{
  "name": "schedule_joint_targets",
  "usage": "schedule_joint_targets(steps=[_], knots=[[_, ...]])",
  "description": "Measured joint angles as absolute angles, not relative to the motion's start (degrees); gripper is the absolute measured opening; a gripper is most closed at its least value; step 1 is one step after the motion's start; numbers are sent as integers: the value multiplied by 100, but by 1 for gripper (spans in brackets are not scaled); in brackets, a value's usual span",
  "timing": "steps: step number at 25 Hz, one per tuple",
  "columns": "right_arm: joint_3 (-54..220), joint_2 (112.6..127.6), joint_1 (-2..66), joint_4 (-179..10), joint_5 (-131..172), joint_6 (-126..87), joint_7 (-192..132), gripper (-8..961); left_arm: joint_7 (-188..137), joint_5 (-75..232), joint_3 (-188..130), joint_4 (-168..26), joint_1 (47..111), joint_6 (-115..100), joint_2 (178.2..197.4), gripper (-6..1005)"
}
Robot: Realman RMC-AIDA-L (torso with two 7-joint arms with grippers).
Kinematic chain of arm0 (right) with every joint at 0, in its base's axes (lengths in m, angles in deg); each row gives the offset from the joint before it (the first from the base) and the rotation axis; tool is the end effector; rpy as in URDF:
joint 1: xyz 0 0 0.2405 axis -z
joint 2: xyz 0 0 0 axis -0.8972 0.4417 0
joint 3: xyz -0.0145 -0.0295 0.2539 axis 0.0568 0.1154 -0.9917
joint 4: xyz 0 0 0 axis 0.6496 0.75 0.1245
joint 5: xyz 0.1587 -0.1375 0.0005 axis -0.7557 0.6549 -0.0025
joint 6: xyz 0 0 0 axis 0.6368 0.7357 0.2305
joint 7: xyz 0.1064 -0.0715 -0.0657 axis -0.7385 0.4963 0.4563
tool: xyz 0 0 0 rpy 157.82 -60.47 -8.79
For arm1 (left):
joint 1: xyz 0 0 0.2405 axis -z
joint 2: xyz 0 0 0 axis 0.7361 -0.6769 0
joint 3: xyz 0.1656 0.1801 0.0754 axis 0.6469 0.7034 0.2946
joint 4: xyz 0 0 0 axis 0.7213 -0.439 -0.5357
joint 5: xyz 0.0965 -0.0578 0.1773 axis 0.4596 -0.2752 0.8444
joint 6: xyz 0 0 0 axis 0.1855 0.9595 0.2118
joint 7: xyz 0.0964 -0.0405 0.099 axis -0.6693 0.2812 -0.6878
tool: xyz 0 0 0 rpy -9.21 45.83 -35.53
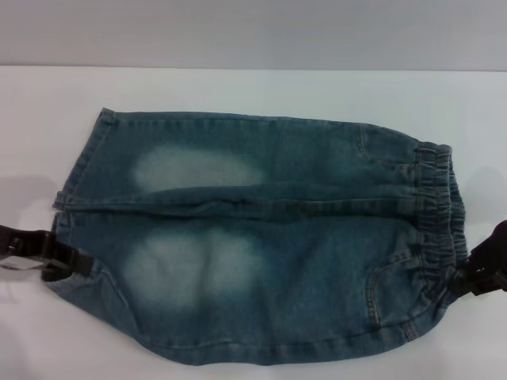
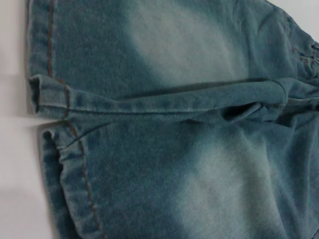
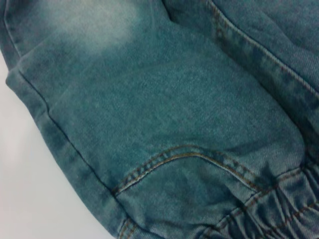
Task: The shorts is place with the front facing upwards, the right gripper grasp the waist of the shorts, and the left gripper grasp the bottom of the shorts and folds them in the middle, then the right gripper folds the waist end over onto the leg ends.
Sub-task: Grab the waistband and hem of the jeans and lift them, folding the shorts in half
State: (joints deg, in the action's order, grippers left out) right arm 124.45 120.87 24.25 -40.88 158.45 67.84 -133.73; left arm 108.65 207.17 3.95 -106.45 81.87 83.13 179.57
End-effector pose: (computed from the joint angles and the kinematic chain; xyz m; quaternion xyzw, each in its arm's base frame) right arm 0.2816 0.3445 0.0364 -0.9423 0.2998 -0.1455 0.0333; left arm -0.3166 0.3229 0.0709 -0.7807 -0.6233 -0.0204 0.0406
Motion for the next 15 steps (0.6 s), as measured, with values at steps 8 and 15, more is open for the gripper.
schedule_joint_targets(steps=[8,15], knots=[[12395,12072,2431,-4157,15819,6798,-13240,175,10880,20717,239,-10645,8264,8313,17952,43],[11657,11846,2572,-4123,15335,6982,-13093,0,10897,20716,-682,-10645,8318,8208,17935,43]])
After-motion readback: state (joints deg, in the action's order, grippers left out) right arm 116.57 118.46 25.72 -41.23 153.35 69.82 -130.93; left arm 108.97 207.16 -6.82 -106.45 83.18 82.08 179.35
